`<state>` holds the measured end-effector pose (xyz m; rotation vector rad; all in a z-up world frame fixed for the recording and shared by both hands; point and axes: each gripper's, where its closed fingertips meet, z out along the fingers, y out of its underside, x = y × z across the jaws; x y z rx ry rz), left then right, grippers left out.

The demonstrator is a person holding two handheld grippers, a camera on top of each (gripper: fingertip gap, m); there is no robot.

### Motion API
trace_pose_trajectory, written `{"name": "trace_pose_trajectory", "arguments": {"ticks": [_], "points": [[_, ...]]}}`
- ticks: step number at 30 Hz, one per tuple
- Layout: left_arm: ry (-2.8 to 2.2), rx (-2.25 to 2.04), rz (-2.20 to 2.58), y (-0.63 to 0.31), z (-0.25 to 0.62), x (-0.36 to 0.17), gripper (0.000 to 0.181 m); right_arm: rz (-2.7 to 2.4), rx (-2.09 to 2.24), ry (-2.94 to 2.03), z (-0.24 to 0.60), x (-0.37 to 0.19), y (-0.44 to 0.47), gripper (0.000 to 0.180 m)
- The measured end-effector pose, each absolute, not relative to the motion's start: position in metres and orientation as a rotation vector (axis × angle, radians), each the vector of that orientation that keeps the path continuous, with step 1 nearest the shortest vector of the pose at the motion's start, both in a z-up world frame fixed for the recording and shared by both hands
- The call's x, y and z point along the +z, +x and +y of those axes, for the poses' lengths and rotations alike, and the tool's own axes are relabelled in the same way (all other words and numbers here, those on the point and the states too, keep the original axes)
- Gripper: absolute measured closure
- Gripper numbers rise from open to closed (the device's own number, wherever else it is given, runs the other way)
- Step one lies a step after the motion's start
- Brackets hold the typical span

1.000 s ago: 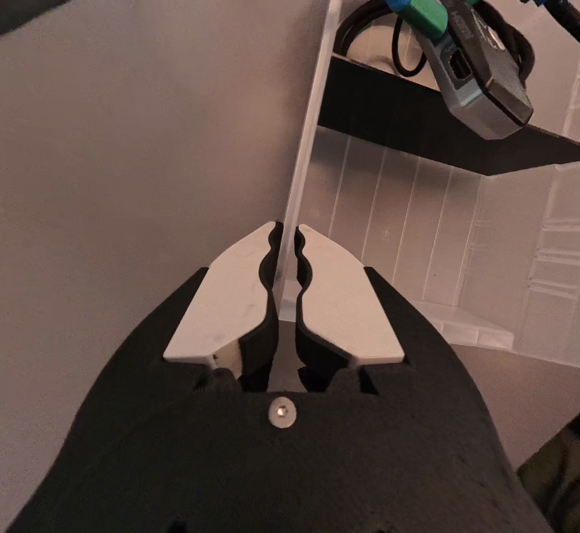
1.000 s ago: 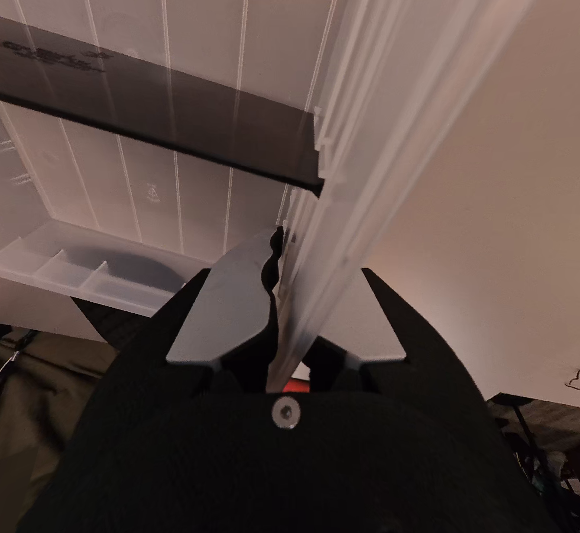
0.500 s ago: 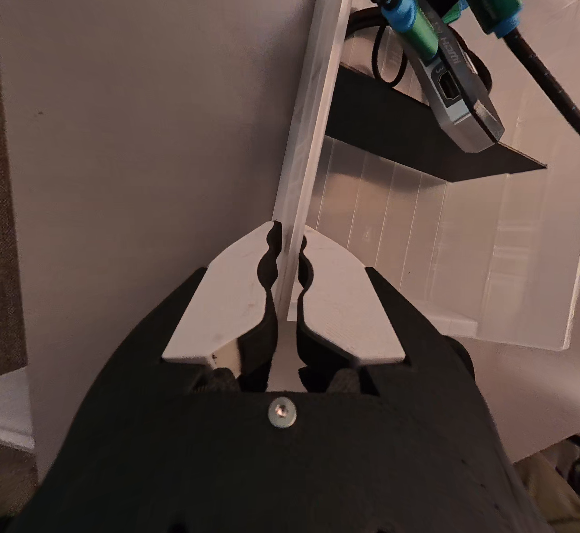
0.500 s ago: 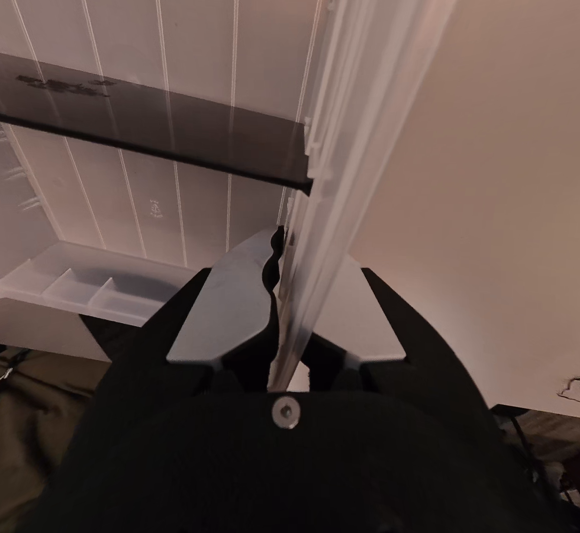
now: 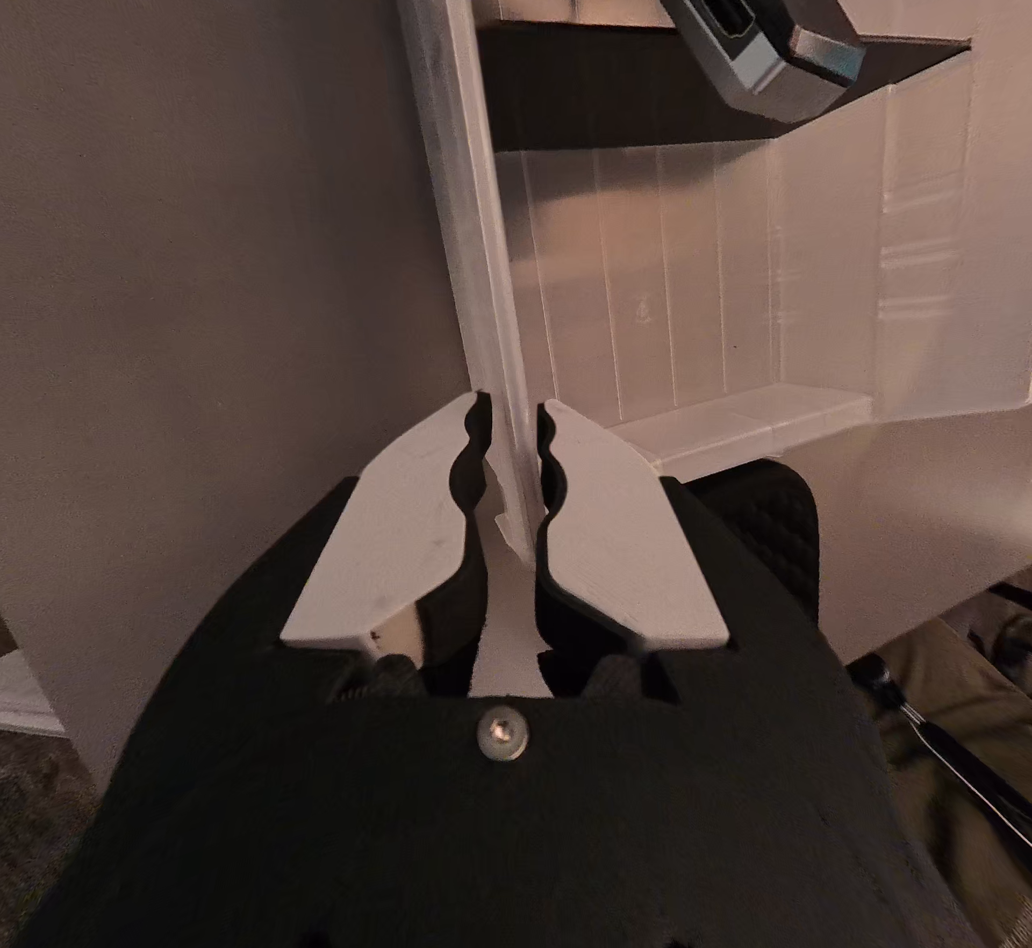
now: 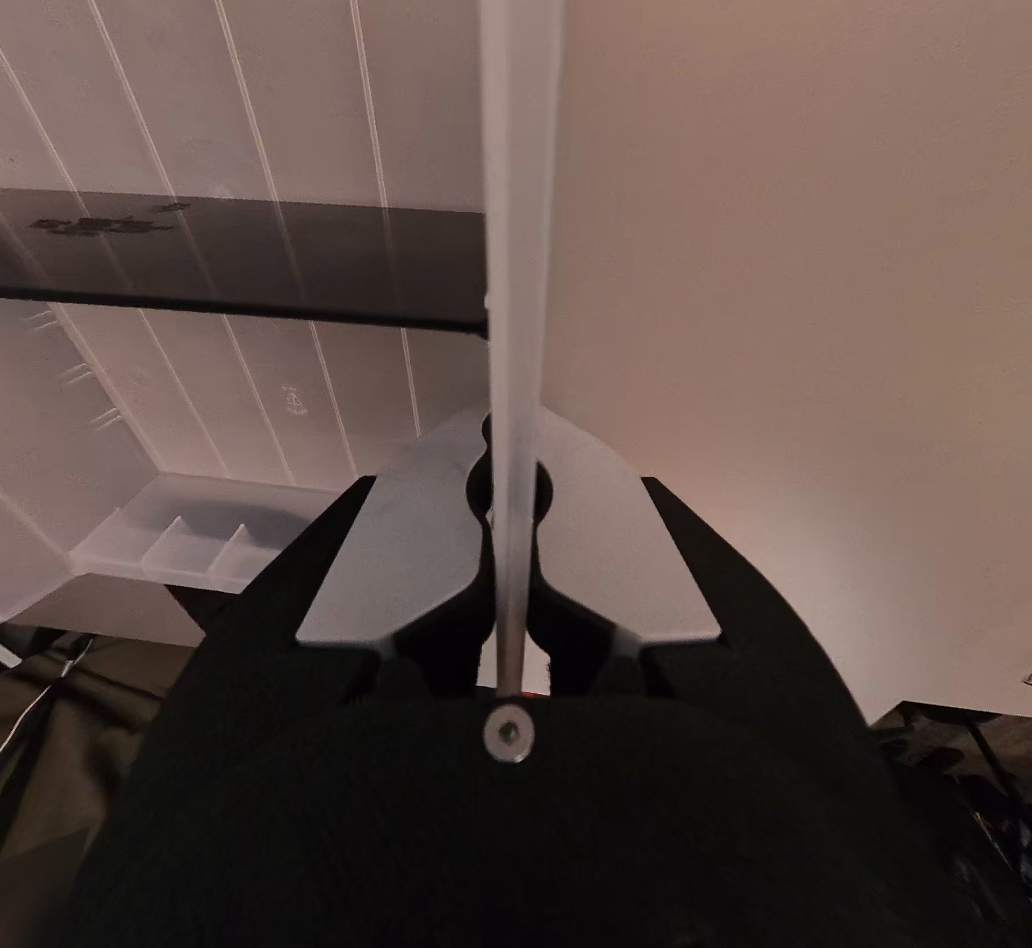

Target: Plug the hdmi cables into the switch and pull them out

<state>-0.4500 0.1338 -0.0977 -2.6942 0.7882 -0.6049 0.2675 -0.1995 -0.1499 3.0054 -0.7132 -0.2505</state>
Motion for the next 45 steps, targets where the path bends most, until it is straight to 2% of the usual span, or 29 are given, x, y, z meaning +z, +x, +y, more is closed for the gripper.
{"name": "trace_pose_trajectory", "arguments": {"ticks": [9,24,27,31,34,38,40,45], "points": [[-2.707,-0.575,0.814,-0.460,0.125,-0.098,0.168,-0.749,-0.201,3.023,-0.197,-0.150,0.277,0.175],[-2.773,-0.737,0.696,-0.463,0.113,-0.097,0.160,-0.761,-0.187,3.035,-0.195,-0.150,0.278,0.174],[-2.758,-0.779,0.619,-0.466,0.116,-0.092,0.160,-0.750,-0.147,3.042,-0.195,-0.150,0.280,0.171],[-2.629,-0.729,0.501,-0.480,0.127,-0.062,0.157,-0.757,-0.015,3.137,-0.187,-0.140,0.289,0.154],[-2.415,-0.703,0.410,-0.489,0.140,-0.018,0.151,-0.737,0.053,3.275,-0.173,-0.117,0.293,0.143],[-2.086,-0.950,0.415,-0.461,0.140,0.046,0.143,-0.748,0.280,3.480,-0.153,-0.065,0.301,0.143],[-2.075,-0.988,0.433,-0.448,0.141,0.048,0.138,-0.731,0.457,3.660,-0.134,-0.026,0.300,0.143],[-2.248,-0.818,0.283,-0.454,0.173,0.012,0.133,-0.375,0.996,4.183,-0.085,0.082,0.243,0.139]]}}
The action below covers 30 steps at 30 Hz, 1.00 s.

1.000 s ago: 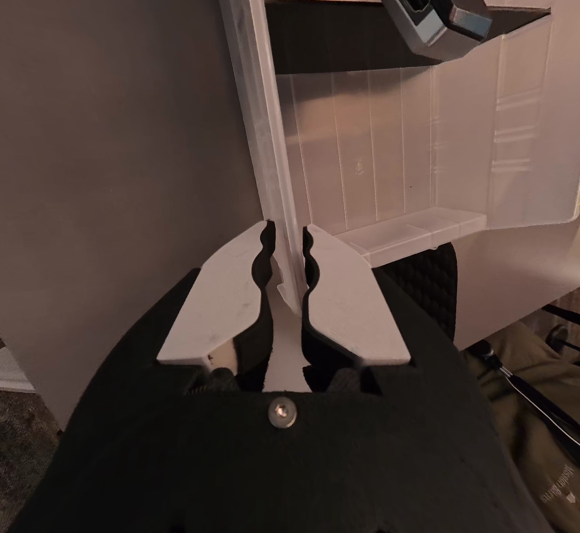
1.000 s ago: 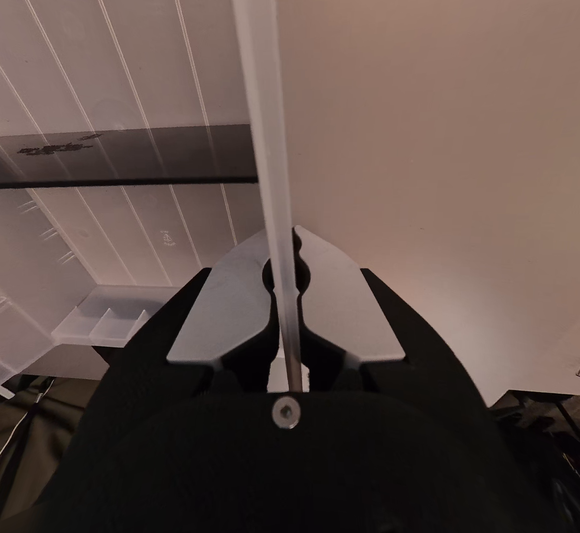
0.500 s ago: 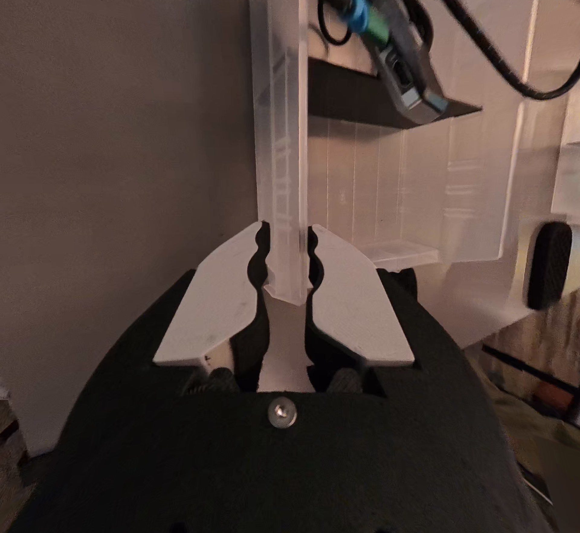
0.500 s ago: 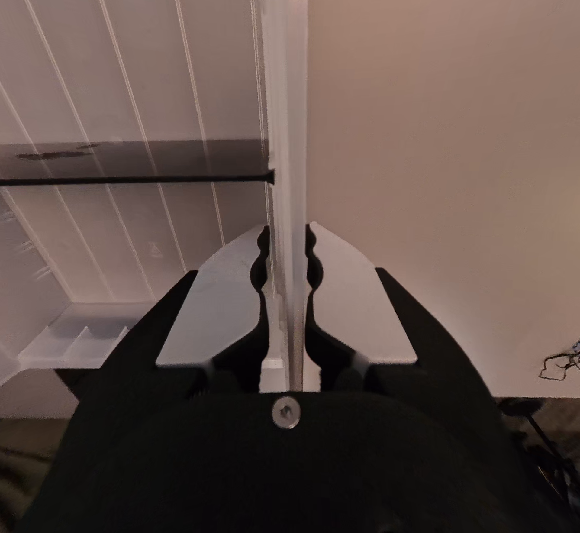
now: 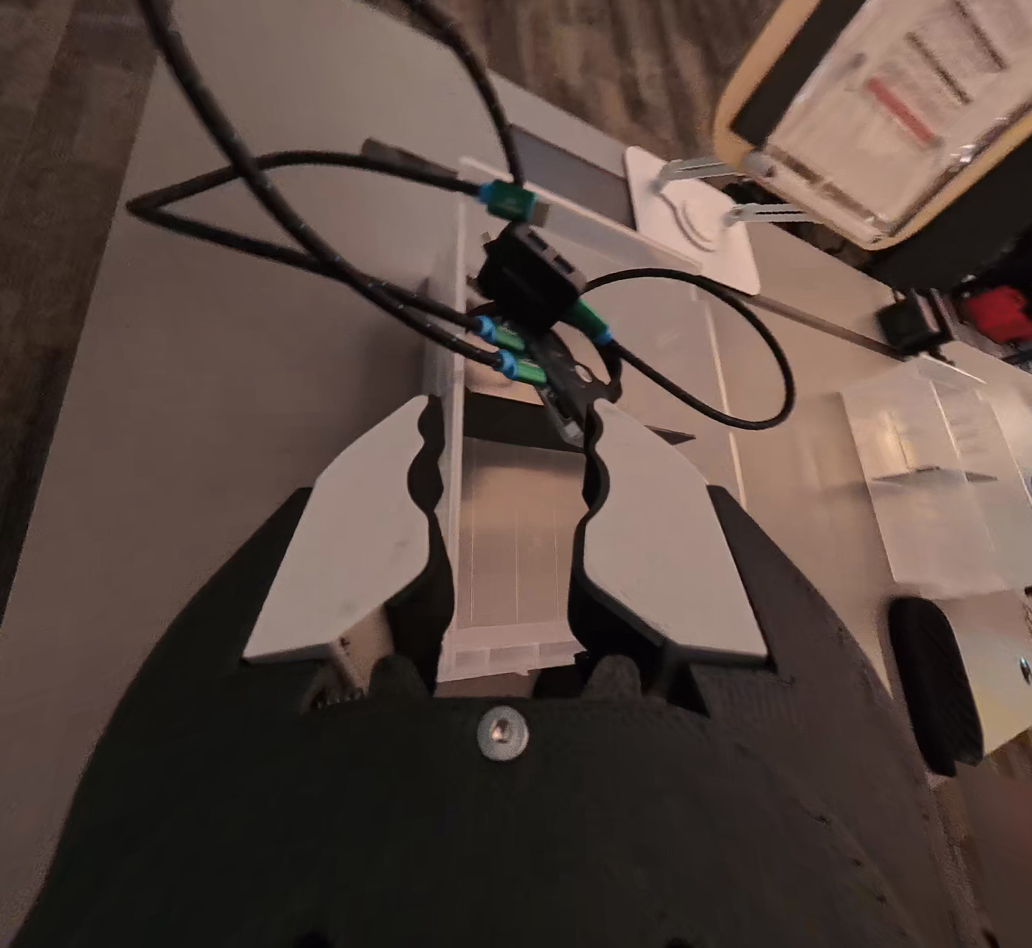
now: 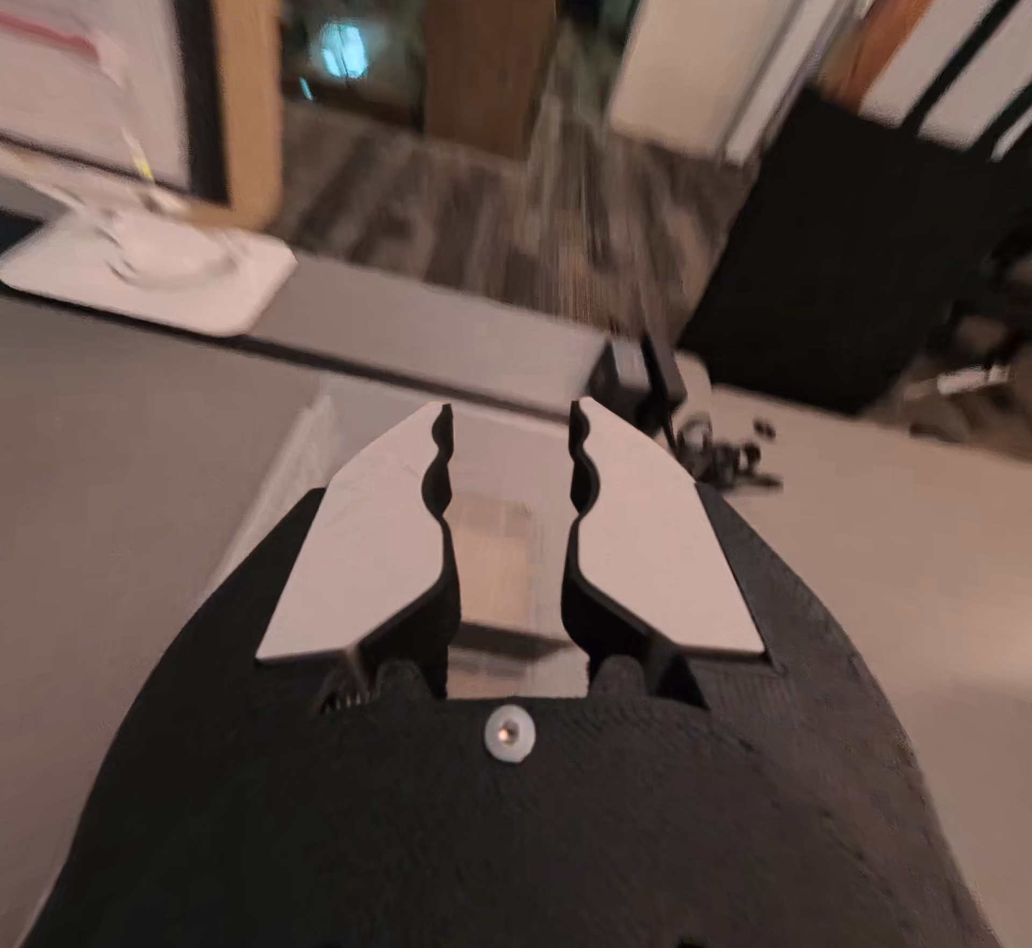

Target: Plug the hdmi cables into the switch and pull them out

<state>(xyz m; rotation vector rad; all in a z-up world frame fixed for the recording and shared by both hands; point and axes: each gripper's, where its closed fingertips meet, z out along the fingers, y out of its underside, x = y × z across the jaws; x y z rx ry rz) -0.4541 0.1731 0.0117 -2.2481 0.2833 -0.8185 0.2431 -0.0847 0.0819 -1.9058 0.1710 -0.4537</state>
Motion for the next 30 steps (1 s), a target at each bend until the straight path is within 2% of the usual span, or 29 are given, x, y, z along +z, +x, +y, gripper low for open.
{"name": "trace_pose_trajectory", "arguments": {"ticks": [4,7,11,15,23,30], "points": [[-2.225,-1.053,0.361,-0.424,0.153,0.027,0.137,-0.048,-0.326,-1.663,-0.060,0.131,0.159,0.138],[-2.388,-0.878,0.418,-0.420,0.139,0.009,0.136,-0.155,-0.185,-1.533,-0.046,0.158,0.102,0.136],[-2.549,-0.868,0.504,-0.397,0.130,-0.018,0.130,-0.265,-0.082,-1.421,-0.034,0.182,0.052,0.133],[-2.690,-0.791,0.451,-0.390,0.143,-0.046,0.125,-0.332,-0.030,-1.434,-0.027,0.175,0.023,0.131],[-2.756,-0.868,0.429,-0.366,0.149,-0.065,0.138,-0.453,-0.138,-1.532,-0.008,0.142,0.017,0.129],[-2.772,-1.046,0.371,-0.356,0.152,-0.073,0.140,-0.508,-0.134,-1.645,0.006,0.111,0.017,0.130]]}}
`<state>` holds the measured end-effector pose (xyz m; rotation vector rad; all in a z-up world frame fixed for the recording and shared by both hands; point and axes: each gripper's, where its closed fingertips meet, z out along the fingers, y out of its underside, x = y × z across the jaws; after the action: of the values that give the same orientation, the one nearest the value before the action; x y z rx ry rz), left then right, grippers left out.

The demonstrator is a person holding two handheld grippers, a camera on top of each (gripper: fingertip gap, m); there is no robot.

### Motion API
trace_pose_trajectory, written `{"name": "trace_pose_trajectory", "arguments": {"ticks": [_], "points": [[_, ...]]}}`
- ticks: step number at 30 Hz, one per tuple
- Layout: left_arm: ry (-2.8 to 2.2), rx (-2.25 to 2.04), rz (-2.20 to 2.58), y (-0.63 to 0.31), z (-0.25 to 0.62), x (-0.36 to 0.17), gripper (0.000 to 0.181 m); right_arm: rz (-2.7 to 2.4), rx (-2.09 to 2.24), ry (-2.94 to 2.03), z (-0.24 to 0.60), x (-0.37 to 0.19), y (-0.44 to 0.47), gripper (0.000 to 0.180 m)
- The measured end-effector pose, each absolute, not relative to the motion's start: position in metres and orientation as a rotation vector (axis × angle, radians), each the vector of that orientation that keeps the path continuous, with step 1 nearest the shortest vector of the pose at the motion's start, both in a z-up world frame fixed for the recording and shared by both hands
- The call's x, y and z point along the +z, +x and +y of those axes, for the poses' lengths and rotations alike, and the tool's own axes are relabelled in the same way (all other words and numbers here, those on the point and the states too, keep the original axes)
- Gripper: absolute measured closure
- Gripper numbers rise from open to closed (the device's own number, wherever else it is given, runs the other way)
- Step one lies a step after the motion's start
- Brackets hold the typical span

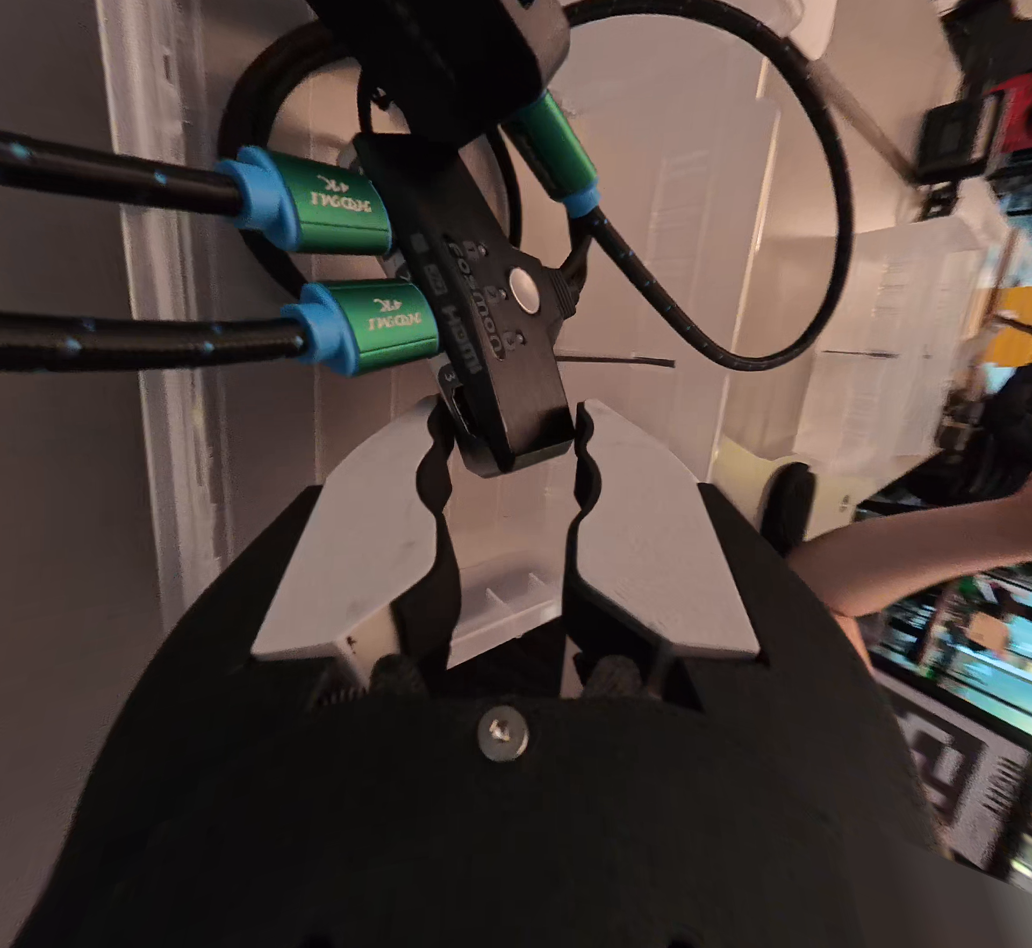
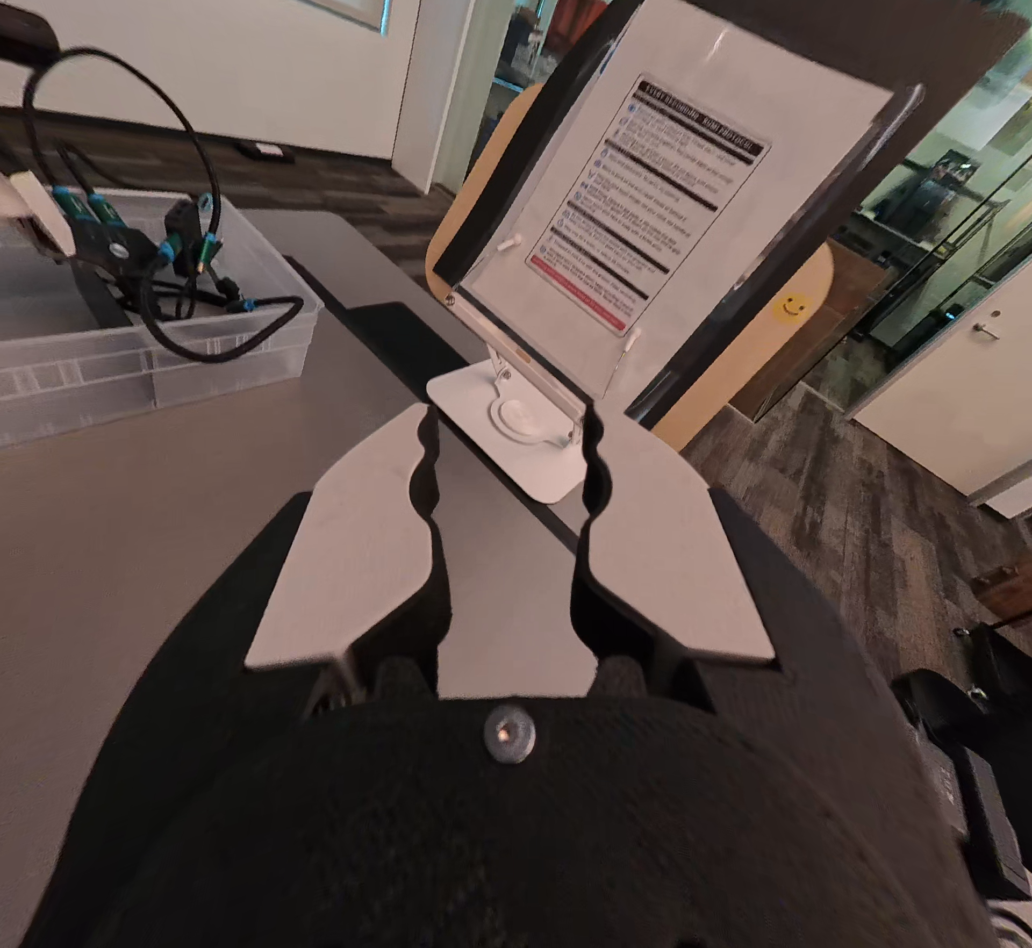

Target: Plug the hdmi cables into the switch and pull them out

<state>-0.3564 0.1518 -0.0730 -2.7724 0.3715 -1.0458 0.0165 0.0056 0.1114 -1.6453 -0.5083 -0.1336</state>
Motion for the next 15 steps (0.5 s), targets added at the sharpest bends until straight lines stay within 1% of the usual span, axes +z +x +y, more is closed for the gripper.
{"name": "trace_pose_trajectory", "arguments": {"ticks": [3,5,15], "points": [[-2.745,-1.225,0.324,-0.352,0.153,-0.073,0.145,-0.529,-0.177,-1.674,0.010,0.102,0.018,0.130],[-2.727,-1.268,0.333,-0.352,0.154,-0.073,0.147,-0.551,-0.166,-1.696,0.012,0.096,0.015,0.130],[-2.637,-1.114,0.435,-0.366,0.155,-0.049,0.148,-0.689,-0.302,-1.739,0.019,0.077,0.004,0.130]]}}
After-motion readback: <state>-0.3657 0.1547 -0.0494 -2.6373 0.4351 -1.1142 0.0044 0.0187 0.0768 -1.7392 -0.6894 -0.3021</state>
